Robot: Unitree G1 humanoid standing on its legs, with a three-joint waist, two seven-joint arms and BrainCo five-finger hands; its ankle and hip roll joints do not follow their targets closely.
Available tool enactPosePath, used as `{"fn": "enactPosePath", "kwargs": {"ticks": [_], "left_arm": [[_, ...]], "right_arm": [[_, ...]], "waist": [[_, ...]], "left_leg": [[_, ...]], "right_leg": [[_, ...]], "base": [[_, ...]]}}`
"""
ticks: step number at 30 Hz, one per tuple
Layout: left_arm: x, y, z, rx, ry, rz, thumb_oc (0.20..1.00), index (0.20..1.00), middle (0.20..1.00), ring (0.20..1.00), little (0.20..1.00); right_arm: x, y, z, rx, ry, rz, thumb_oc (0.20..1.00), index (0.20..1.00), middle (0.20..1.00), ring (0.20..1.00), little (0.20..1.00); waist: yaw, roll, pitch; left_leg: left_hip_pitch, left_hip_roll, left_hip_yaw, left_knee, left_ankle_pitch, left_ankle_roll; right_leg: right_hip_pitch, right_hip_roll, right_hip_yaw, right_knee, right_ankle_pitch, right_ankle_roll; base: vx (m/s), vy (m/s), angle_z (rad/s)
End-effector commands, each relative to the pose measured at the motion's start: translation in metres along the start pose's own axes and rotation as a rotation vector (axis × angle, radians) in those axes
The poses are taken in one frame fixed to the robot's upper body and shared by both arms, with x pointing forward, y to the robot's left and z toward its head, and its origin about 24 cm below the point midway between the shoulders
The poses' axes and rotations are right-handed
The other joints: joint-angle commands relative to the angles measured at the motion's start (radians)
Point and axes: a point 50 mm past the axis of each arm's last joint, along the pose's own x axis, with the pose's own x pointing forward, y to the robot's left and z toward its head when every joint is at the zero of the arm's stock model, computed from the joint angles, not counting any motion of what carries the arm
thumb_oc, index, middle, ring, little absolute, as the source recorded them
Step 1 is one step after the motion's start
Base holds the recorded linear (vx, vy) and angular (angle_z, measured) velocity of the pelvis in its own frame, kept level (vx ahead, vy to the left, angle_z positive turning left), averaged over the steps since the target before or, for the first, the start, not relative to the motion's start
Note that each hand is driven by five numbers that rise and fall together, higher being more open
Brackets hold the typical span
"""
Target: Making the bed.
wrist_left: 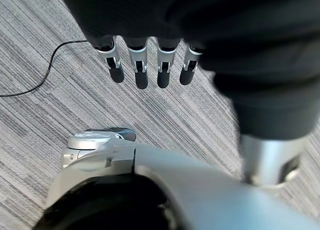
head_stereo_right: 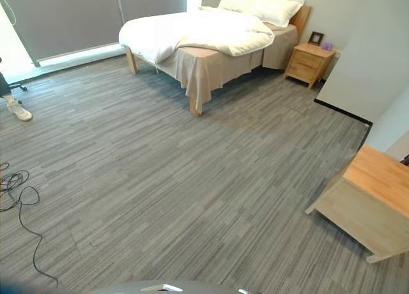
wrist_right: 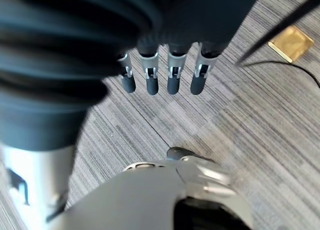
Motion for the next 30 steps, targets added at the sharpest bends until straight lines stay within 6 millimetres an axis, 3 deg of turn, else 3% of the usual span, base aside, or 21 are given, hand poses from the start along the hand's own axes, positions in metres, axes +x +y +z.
{"fn": "enactPosePath", "kwargs": {"ticks": [1, 5, 8, 10, 12, 13, 14, 15, 16, 17, 18, 20, 23, 25, 26, 30], "left_arm": [[0.003, 0.002, 0.022, 0.050, -0.048, 0.005, 1.000, 1.000, 1.000, 1.000, 1.000], [0.003, 0.005, 0.028, 0.085, -0.078, 0.017, 1.000, 1.000, 1.000, 1.000, 1.000], [0.000, 0.029, 0.051, 0.024, -0.149, 0.092, 1.000, 1.000, 1.000, 1.000, 1.000], [-0.004, 0.048, 0.081, 0.054, -0.233, 0.158, 1.000, 1.000, 1.000, 1.000, 1.000], [-0.012, 0.061, 0.129, 0.152, -0.340, 0.230, 1.000, 1.000, 1.000, 1.000, 1.000], [-0.012, 0.061, 0.129, 0.152, -0.340, 0.230, 1.000, 1.000, 1.000, 1.000, 1.000], [-0.017, 0.065, 0.148, 0.146, -0.392, 0.250, 1.000, 1.000, 1.000, 1.000, 1.000], [-0.017, 0.065, 0.148, 0.146, -0.392, 0.250, 1.000, 1.000, 1.000, 1.000, 1.000], [-0.033, 0.061, 0.190, 0.113, -0.578, 0.228, 1.000, 1.000, 1.000, 1.000, 1.000], [-0.070, 0.052, 0.231, 0.034, -0.874, 0.167, 1.000, 1.000, 1.000, 1.000, 1.000], [-0.070, 0.052, 0.230, 0.034, -0.871, 0.167, 1.000, 1.000, 1.000, 1.000, 1.000], [-0.102, 0.044, 0.235, -0.081, -1.071, 0.084, 1.000, 1.000, 1.000, 1.000, 1.000], [-0.110, 0.029, 0.230, -0.117, -1.142, 0.027, 1.000, 1.000, 1.000, 1.000, 1.000], [-0.106, 0.023, 0.229, -0.122, -1.130, 0.021, 1.000, 1.000, 1.000, 1.000, 1.000], [-0.100, 0.008, 0.224, -0.127, -1.098, -0.022, 1.000, 1.000, 1.000, 1.000, 1.000], [-0.094, 0.004, 0.212, -0.123, -1.054, -0.008, 1.000, 1.000, 1.000, 1.000, 1.000]], "right_arm": [[0.001, -0.006, 0.011, -0.011, -0.007, -0.013, 1.000, 1.000, 1.000, 1.000, 1.000], [0.002, -0.010, 0.023, 0.051, -0.057, -0.029, 1.000, 1.000, 1.000, 1.000, 1.000], [-0.002, -0.024, 0.066, 0.222, -0.246, -0.053, 1.000, 1.000, 1.000, 1.000, 1.000], [-0.012, -0.034, 0.108, 0.340, -0.443, -0.039, 1.000, 1.000, 1.000, 1.000, 1.000], [-0.030, -0.042, 0.155, 0.301, -0.624, -0.027, 1.000, 1.000, 1.000, 1.000, 1.000], [-0.030, -0.042, 0.155, 0.301, -0.624, -0.028, 1.000, 1.000, 1.000, 1.000, 1.000], [-0.042, -0.040, 0.179, 0.284, -0.723, 0.004, 1.000, 1.000, 1.000, 1.000, 1.000], [-0.042, -0.040, 0.179, 0.285, -0.723, 0.003, 1.000, 1.000, 1.000, 1.000, 1.000], [-0.064, -0.043, 0.205, 0.319, -0.867, 0.019, 1.000, 1.000, 1.000, 1.000, 1.000], [-0.091, -0.043, 0.221, 0.340, -1.029, 0.037, 1.000, 1.000, 1.000, 1.000, 1.000], [-0.091, -0.042, 0.220, 0.340, -1.026, 0.037, 1.000, 1.000, 1.000, 1.000, 1.000], [-0.111, -0.039, 0.224, 0.300, -1.132, 0.037, 1.000, 1.000, 1.000, 1.000, 1.000], [-0.121, -0.024, 0.225, 0.195, -1.190, 0.045, 1.000, 1.000, 1.000, 1.000, 1.000], [-0.117, -0.020, 0.222, 0.196, -1.173, 0.062, 1.000, 1.000, 1.000, 1.000, 1.000], [-0.104, -0.001, 0.204, 0.338, -1.099, 0.209, 1.000, 1.000, 1.000, 1.000, 1.000], [-0.103, 0.006, 0.195, 0.223, -1.079, 0.183, 1.000, 1.000, 1.000, 1.000, 1.000]], "waist": [[0.000, -0.036, 0.009], [-0.008, -0.036, 0.007], [-0.021, -0.033, 0.005], [-0.033, -0.026, 0.011], [-0.045, -0.018, 0.016], [-0.044, -0.018, 0.017], [-0.046, -0.016, 0.018], [-0.045, -0.016, 0.019], [-0.043, -0.013, 0.022], [-0.036, -0.010, 0.029], [-0.036, -0.010, 0.028], [-0.030, -0.011, 0.031], [-0.028, -0.014, 0.036], [-0.028, -0.015, 0.038], [-0.030, -0.018, 0.046], [-0.030, -0.014, 0.054]], "left_leg": [[-0.005, 0.003, -0.001, -0.104, 0.134, -0.048], [-0.003, 0.003, 0.008, -0.104, 0.131, -0.047], [0.001, 0.003, 0.020, -0.104, 0.130, -0.049], [0.004, 0.006, 0.032, -0.104, 0.130, -0.051], [0.008, 0.012, 0.065, -0.104, 0.128, -0.053], [0.008, 0.012, 0.066, -0.104, 0.128, -0.053], [0.007, 0.013, 0.075, -0.104, 0.130, -0.053], [0.009, 0.013, 0.075, -0.104, 0.129, -0.053], [0.007, 0.011, 0.074, -0.104, 0.132, -0.052], [0.005, 0.010, 0.068, -0.104, 0.135, -0.050], [0.006, 0.010, 0.067, -0.104, 0.135, -0.050], [0.003, 0.009, 0.058, -0.104, 0.137, -0.047], [0.004, 0.005, 0.047, -0.104, 0.134, -0.045], [0.004, 0.005, 0.046, -0.104, 0.134, -0.045], [0.002, 0.002, 0.041, -0.104, 0.134, -0.043], [0.004, 0.000, 0.035, -0.104, 0.131, -0.041]], "right_leg": [[0.079, -0.096, 0.035, -0.133, 0.127, 0.140], [0.075, -0.095, 0.046, -0.133, 0.129, 0.142], [0.074, -0.094, 0.060, -0.133, 0.132, 0.144], [0.071, -0.093, 0.073, -0.133, 0.140, 0.148], [0.062, -0.088, 0.086, -0.133, 0.146, 0.154], [0.063, -0.088, 0.087, -0.133, 0.146, 0.154], [0.061, -0.087, 0.088, -0.133, 0.148, 0.155], [0.062, -0.087, 0.089, -0.133, 0.148, 0.155], [0.063, -0.088, 0.079, -0.133, 0.149, 0.157], [0.064, -0.090, 0.067, -0.133, 0.150, 0.158], [0.064, -0.091, 0.066, -0.133, 0.149, 0.158], [0.066, -0.094, 0.054, -0.133, 0.146, 0.158], [0.071, -0.099, 0.051, -0.133, 0.140, 0.157], [0.072, -0.100, 0.052, -0.133, 0.139, 0.157], [0.073, -0.100, 0.053, -0.133, 0.134, 0.154], [0.076, -0.105, 0.052, -0.133, 0.130, 0.153]], "base": [[0.00, 0.000, 0.00], [-0.01, 0.014, -0.07], [0.00, 0.027, -0.17], [-0.03, 0.023, -0.10], [-0.03, 0.026, -0.28], [-0.02, 0.020, -0.33], [-0.01, 0.005, -0.29], [-0.02, 0.013, -0.31], [-0.02, 0.007, -0.23], [-0.02, 0.007, -0.05], [0.00, 0.000, 0.07], [0.02, 0.002, 0.07], [0.04, 0.007, 0.00], [0.02, 0.003, 0.01], [0.05, 0.027, 0.02], [0.05, 0.030, 0.12]]}}
